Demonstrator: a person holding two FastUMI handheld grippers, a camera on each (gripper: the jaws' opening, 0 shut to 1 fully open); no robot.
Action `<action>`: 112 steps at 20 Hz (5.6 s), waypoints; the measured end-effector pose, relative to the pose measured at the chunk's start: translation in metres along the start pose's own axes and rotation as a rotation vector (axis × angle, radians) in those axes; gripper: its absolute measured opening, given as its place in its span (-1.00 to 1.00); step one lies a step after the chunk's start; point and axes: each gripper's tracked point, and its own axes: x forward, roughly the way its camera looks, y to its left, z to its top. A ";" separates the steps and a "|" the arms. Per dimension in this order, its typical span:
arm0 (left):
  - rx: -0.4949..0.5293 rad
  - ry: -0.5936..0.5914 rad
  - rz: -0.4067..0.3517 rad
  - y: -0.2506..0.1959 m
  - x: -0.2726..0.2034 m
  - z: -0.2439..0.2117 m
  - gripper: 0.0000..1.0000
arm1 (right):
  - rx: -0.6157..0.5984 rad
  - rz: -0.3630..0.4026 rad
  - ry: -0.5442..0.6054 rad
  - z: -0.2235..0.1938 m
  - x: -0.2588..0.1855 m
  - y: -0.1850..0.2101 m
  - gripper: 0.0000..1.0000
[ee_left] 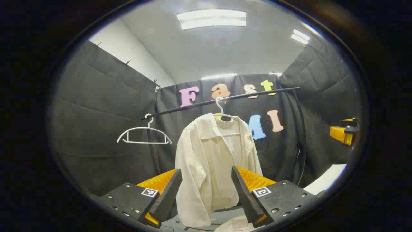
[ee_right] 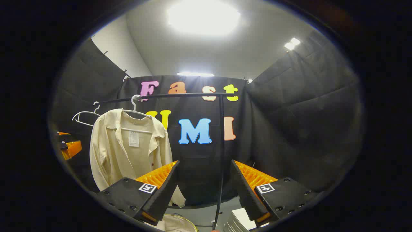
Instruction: Grasp the clothes on the hanger with both hands and then place them into the laundry hamper below.
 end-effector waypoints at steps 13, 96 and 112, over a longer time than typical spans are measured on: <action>-0.023 0.004 -0.025 0.009 0.010 0.000 0.79 | 0.004 -0.012 0.009 0.005 0.000 0.013 0.90; 0.169 0.129 0.337 0.030 0.262 -0.029 -0.98 | -0.012 0.287 -0.009 -0.039 0.357 0.164 -0.95; 0.218 -0.011 0.479 0.114 0.230 0.060 -0.96 | 0.084 0.164 -0.131 0.026 0.388 0.124 -0.82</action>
